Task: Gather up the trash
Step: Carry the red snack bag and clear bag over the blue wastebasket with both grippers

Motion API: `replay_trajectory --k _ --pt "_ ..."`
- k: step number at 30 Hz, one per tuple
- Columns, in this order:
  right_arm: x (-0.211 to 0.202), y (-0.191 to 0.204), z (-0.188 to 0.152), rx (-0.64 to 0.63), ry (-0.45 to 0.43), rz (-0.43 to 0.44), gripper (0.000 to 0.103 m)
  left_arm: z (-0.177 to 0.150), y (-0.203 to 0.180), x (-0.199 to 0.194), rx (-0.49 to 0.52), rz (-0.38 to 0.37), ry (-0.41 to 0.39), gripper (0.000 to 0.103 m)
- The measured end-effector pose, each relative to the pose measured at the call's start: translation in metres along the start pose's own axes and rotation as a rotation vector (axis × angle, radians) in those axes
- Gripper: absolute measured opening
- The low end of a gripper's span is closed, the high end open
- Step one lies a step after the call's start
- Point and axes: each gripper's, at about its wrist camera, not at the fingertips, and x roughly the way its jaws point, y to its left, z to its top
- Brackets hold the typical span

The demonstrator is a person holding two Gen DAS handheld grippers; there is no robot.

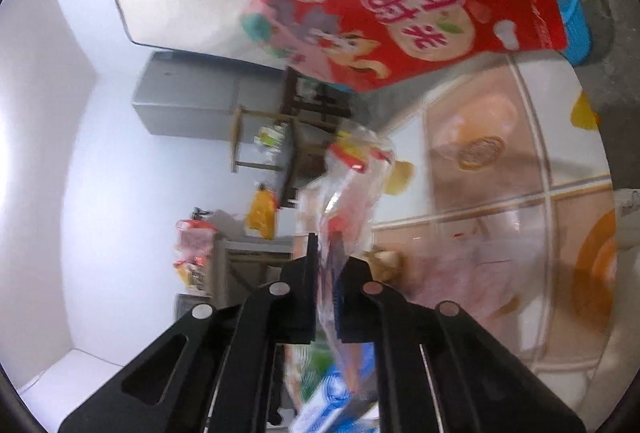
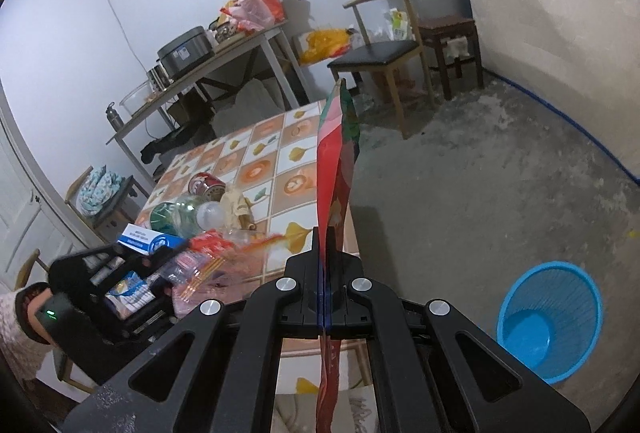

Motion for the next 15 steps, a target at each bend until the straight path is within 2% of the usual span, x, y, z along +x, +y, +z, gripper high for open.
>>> replay_trajectory --k 4,7,11,15 --pt "-0.018 -0.003 -0.002 0.01 -0.042 -0.007 0.0 -0.001 0.027 -0.006 -0.042 0.066 -0.022 0.004" --pt "-0.034 -0.008 -0.003 0.024 -0.077 -0.016 0.0 -0.001 0.053 -0.01 -0.118 0.09 -0.031 0.004" --pt "-0.051 -0.017 -0.007 0.042 -0.111 -0.045 0.0 -0.001 0.093 -0.004 -0.283 0.019 -0.012 0.004" --pt "-0.078 -0.031 -0.012 0.061 -0.163 -0.106 0.0 -0.005 0.139 0.006 -0.533 -0.083 0.003 0.003"
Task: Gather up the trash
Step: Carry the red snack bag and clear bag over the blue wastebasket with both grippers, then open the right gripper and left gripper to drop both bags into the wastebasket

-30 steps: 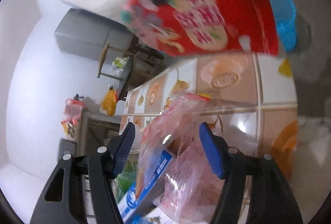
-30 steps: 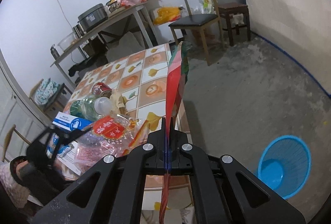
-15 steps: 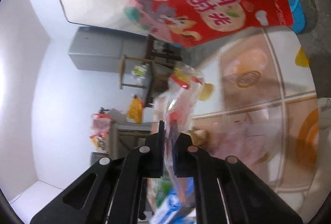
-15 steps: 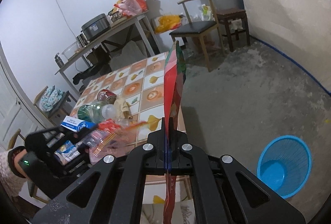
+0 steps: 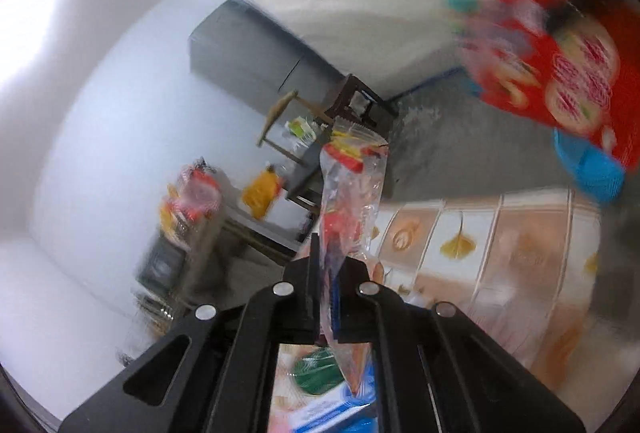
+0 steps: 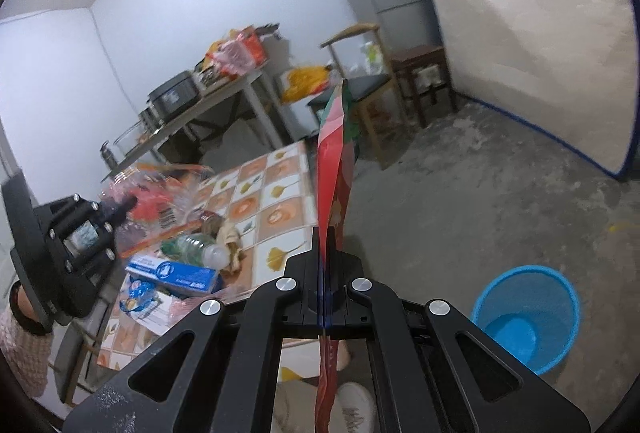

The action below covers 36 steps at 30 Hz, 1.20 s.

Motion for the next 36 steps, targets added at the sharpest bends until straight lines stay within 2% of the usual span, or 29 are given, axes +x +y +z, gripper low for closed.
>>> replay_trajectory --k 2,4,7,11,13,15,18,21,24,28,29,30,31,32,33,34,36 --pt "-0.012 -0.011 -0.001 0.015 -0.025 -0.043 0.0 0.011 0.018 -0.001 -0.163 -0.1 -0.005 0.003" --pt "-0.027 -0.033 -0.004 0.051 -0.049 -0.105 0.0 0.023 0.033 0.007 -0.331 -0.236 -0.018 0.003" --pt "-0.041 -0.068 -0.012 0.108 -0.057 -0.207 0.0 0.049 0.031 0.034 -0.487 -0.435 0.003 0.003" --pt "-0.044 -0.116 -0.031 0.2 -0.018 -0.305 0.0 0.098 -0.015 0.078 -0.572 -0.719 0.087 0.003" --pt "-0.036 -0.137 -0.042 0.242 0.017 -0.341 0.0 0.123 -0.054 0.108 -0.588 -0.865 0.183 0.003" --pt "-0.022 -0.163 -0.057 0.287 0.062 -0.373 0.0 0.143 -0.102 0.131 -0.581 -0.959 0.283 0.003" --pt "0.005 -0.194 -0.075 0.336 0.128 -0.421 0.0 0.164 -0.173 0.166 -0.518 -0.989 0.401 0.003" --pt "0.033 -0.216 -0.085 0.359 0.184 -0.471 0.0 0.175 -0.235 0.197 -0.454 -0.971 0.493 0.003" --pt "0.046 -0.236 -0.094 0.358 0.215 -0.496 0.0 0.181 -0.286 0.224 -0.44 -0.961 0.589 0.003" --pt "0.061 -0.252 -0.1 0.339 0.241 -0.532 0.0 0.183 -0.341 0.236 -0.425 -0.925 0.637 0.006" --pt "0.067 -0.256 -0.102 0.342 0.245 -0.539 0.006 0.176 -0.354 0.227 -0.427 -0.919 0.636 0.013" --pt "0.072 -0.261 -0.103 0.344 0.243 -0.548 0.016 0.176 -0.358 0.23 -0.428 -0.92 0.639 0.021" --pt "0.075 -0.267 -0.103 0.345 0.245 -0.549 0.029 0.175 -0.363 0.231 -0.429 -0.916 0.645 0.041" --pt "0.081 -0.272 -0.101 0.35 0.251 -0.554 0.057 0.174 -0.365 0.234 -0.431 -0.888 0.649 0.057" --pt "0.086 -0.276 -0.102 0.354 0.252 -0.559 0.07 0.177 -0.367 0.23 -0.437 -0.861 0.647 0.06" --pt "0.088 -0.28 -0.104 0.355 0.247 -0.573 0.07 0.176 -0.366 0.229 -0.452 -0.848 0.641 0.062" --pt "0.089 -0.284 -0.106 0.373 0.247 -0.594 0.07 0.17 -0.358 0.225 -0.477 -0.871 0.643 0.066"
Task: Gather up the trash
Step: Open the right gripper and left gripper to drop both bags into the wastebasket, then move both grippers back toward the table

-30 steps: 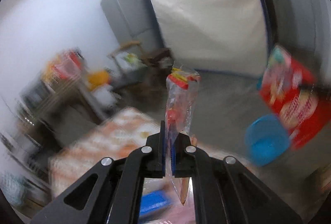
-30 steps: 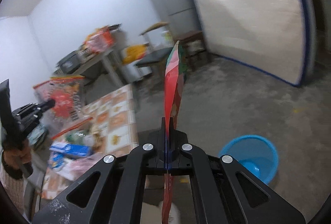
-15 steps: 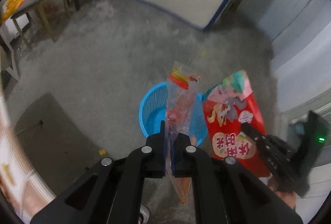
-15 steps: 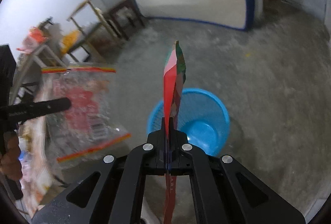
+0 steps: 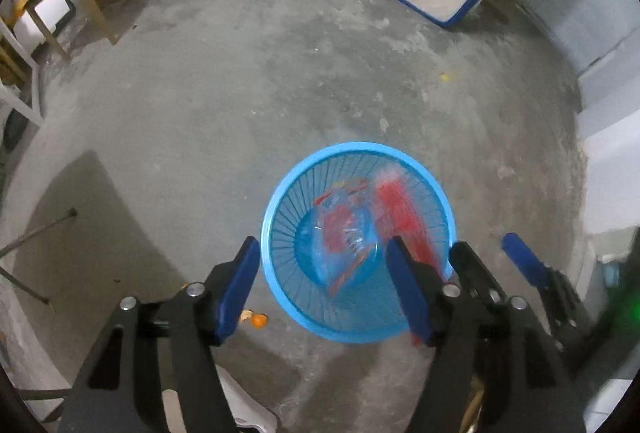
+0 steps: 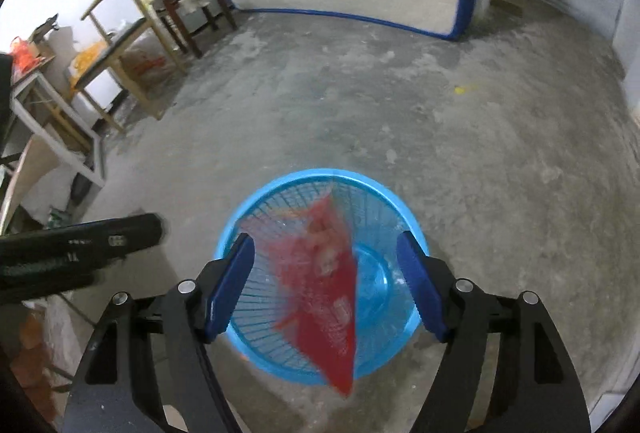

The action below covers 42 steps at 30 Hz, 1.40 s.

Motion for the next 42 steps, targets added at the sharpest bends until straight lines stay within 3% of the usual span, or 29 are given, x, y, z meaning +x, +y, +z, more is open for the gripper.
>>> replay_trajectory --k 7,14,18,24,30,34,37,42 --pt "-0.036 -0.021 -0.023 0.108 -0.055 0.023 0.07 -0.007 0.017 -0.037 0.008 -0.01 -0.061 0.068" --pt "-0.084 -0.018 -0.037 0.108 -0.111 0.028 0.071 -0.039 0.027 -0.114 0.091 -0.055 -0.17 0.071" --pt "-0.113 0.001 -0.039 0.055 -0.16 0.042 0.079 -0.081 0.044 -0.175 0.125 -0.043 -0.284 0.074" --pt "-0.164 0.055 -0.052 -0.112 -0.257 0.035 0.095 -0.17 0.075 -0.235 0.139 -0.002 -0.357 0.082" --pt "-0.161 0.095 -0.067 -0.231 -0.202 -0.05 0.095 -0.262 0.123 -0.257 -0.028 -0.07 -0.341 0.088" --pt "-0.176 0.129 -0.083 -0.296 -0.213 -0.041 0.095 -0.314 0.148 -0.276 -0.088 -0.033 -0.41 0.098" --pt "-0.195 0.16 -0.096 -0.36 -0.271 -0.006 0.095 -0.344 0.162 -0.291 -0.114 0.01 -0.462 0.098" --pt "-0.227 0.212 -0.113 -0.461 -0.382 0.158 0.095 -0.39 0.194 -0.315 -0.173 0.062 -0.567 0.098"
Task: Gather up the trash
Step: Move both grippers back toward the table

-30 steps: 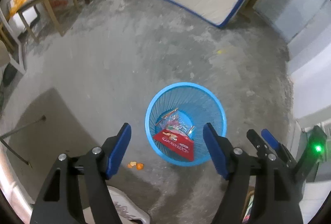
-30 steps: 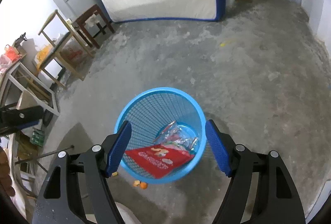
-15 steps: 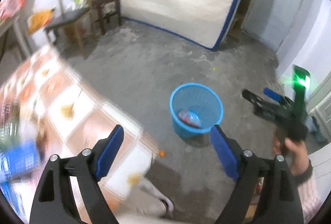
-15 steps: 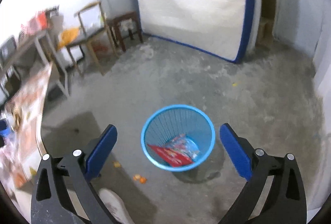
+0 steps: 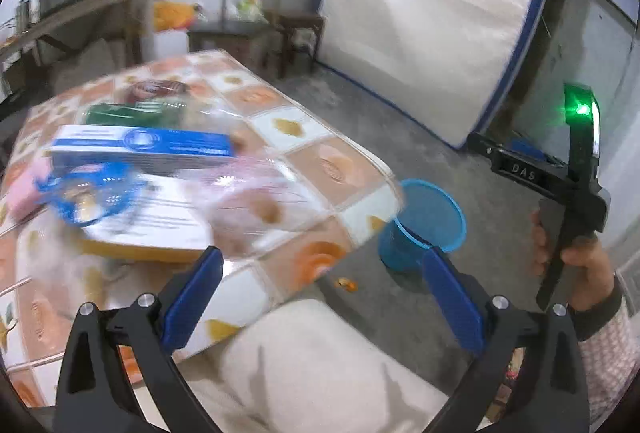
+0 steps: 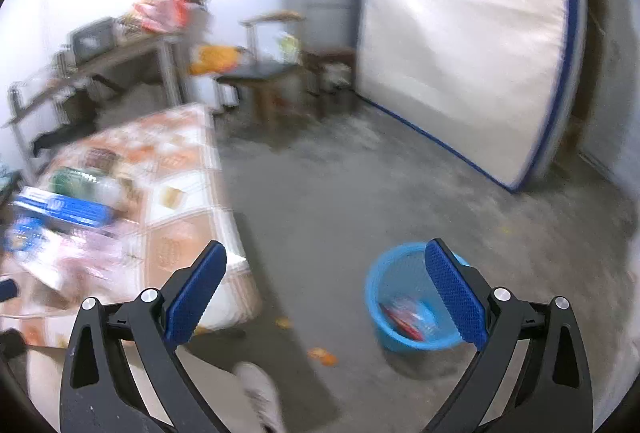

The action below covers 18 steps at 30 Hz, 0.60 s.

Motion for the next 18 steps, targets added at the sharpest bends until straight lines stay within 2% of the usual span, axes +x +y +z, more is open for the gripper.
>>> replay_trajectory --k 3,7,9,13,16,18 --pt "-0.006 0.028 0.009 -0.041 -0.044 0.053 0.095 -0.009 0.027 -0.017 -0.059 -0.015 -0.037 0.098" --pt "-0.014 0.066 0.018 -0.104 -0.074 0.195 0.095 -0.02 0.06 -0.035 -0.148 -0.061 -0.097 0.098" --pt "-0.016 0.08 0.021 -0.129 -0.05 0.275 0.095 -0.026 0.078 -0.045 -0.179 -0.063 -0.132 0.098" --pt "-0.012 0.112 0.025 -0.172 0.017 0.366 0.095 -0.032 0.101 -0.058 -0.187 0.016 -0.202 0.098" --pt "-0.007 0.142 0.019 -0.291 0.058 0.409 0.095 -0.035 0.117 -0.063 -0.167 0.072 -0.218 0.098" --pt "-0.004 0.159 0.013 -0.407 0.085 0.479 0.095 -0.037 0.126 -0.064 -0.152 0.095 -0.222 0.098"
